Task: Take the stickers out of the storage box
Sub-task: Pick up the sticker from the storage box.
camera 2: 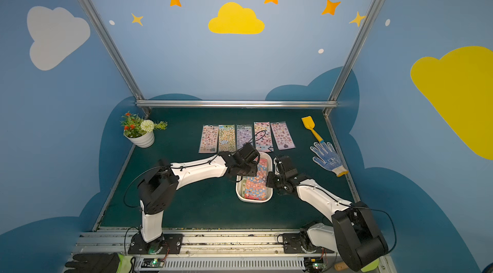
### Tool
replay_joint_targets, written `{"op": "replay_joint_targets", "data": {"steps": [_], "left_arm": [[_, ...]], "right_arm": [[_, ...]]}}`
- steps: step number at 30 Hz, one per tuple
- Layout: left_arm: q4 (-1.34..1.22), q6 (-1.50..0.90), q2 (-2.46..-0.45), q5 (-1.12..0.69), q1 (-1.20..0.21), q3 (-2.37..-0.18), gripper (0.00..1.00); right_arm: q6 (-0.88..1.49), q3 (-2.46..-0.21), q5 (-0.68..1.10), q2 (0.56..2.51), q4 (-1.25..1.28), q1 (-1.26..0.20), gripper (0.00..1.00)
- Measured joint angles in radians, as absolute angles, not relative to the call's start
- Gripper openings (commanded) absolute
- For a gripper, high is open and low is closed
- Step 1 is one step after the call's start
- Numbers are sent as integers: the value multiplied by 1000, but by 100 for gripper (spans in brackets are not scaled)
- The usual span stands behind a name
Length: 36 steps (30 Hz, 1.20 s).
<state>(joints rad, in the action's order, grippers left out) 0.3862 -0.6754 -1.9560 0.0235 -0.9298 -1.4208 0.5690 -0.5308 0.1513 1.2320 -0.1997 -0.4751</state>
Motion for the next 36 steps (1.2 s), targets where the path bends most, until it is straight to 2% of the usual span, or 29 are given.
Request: {"op": "replay_joint_targets", "data": {"steps": [23,32,36], "left_arm": [[340,-688,-1896,-21,-929,-1396,17],[347,-683,-1896,-14,-929,-1397,4],[360,-673,-1894,-10,-929,-1401,3]], "right_arm": [[569,-531,151,1235,-198,-474,0],[569,-531,152,1235,-197,-474,0],[569,-531,152,1235,-197,-474,0]]}}
